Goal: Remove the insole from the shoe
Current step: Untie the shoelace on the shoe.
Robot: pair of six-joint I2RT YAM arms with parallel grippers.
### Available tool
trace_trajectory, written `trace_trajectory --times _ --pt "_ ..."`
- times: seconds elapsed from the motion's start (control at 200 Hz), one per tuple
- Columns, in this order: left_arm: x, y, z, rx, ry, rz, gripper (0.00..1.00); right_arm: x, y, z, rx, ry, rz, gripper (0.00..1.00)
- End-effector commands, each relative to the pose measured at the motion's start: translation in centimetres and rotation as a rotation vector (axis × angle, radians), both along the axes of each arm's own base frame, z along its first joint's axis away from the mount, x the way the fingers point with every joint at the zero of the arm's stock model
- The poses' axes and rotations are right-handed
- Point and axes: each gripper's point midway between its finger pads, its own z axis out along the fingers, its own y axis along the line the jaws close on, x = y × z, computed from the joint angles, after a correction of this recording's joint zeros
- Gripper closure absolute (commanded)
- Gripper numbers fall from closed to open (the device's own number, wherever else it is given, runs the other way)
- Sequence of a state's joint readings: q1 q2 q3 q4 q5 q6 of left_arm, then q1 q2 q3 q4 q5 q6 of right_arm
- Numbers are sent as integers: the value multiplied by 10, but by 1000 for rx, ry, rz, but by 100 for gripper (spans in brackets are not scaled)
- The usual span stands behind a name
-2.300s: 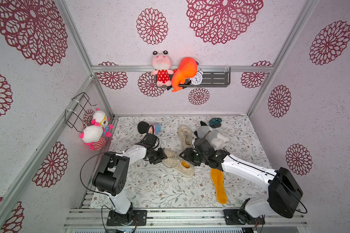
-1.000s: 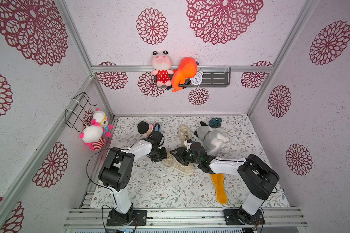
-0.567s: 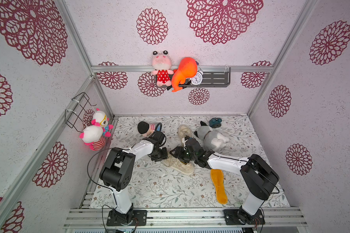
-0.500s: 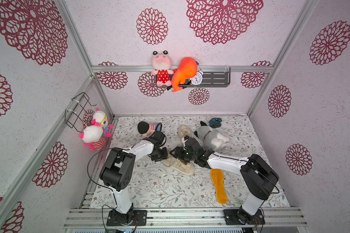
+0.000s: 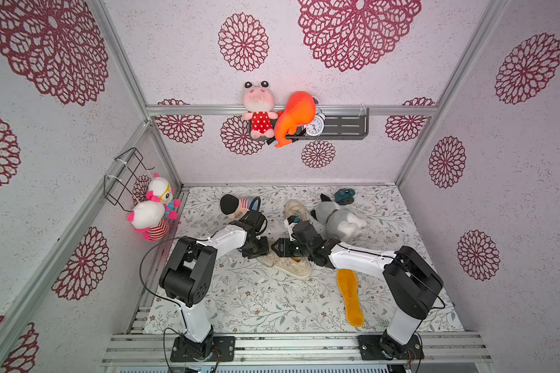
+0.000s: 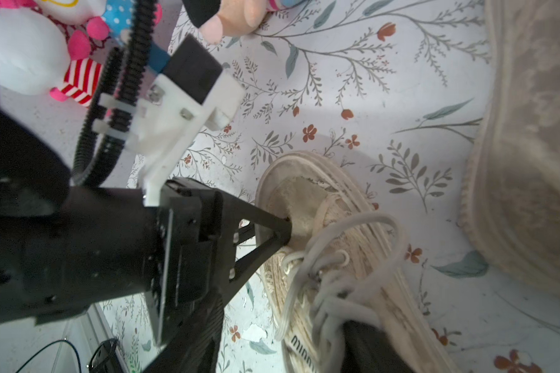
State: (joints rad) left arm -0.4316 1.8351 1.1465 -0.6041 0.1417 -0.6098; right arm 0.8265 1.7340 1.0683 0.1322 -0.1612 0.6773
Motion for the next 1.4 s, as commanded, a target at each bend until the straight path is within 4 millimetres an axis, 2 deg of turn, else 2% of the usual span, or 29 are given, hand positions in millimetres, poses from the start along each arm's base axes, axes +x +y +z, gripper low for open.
trace_trajectory --times 0.0,0.22,0.335,0.48,0.625,0.75,1.011,1.121,1.176,1.256,1.396 --pt "-45 -2 -41 71 155 -140 63 34 6 102 202 -307 -16 44" --pt "-44 -3 -40 74 155 -147 63 39 5 87 199 -270 -52 45" --pt "-43 -2 -38 78 152 -149 64 47 -13 65 43 -183 -146 48" --pt "-41 -2 -37 79 144 -143 64 33 -26 43 -30 -60 -167 48" --pt "-40 -2 -37 77 140 -140 64 16 -21 20 -31 83 -141 49" --pt "-39 -3 -37 76 139 -141 64 15 -8 15 28 104 -130 48" --pt "-39 -3 -36 76 135 -141 64 43 8 24 133 31 -161 47" --pt "-39 -3 -37 75 136 -142 64 55 21 34 195 -2 -158 46" --pt "-39 -2 -37 76 137 -142 64 60 27 46 229 -26 -148 46" --pt "-40 -1 -37 78 137 -141 65 64 31 75 289 -87 -143 46" --pt "-43 -2 -39 72 137 -142 65 65 23 127 419 -215 -162 44"
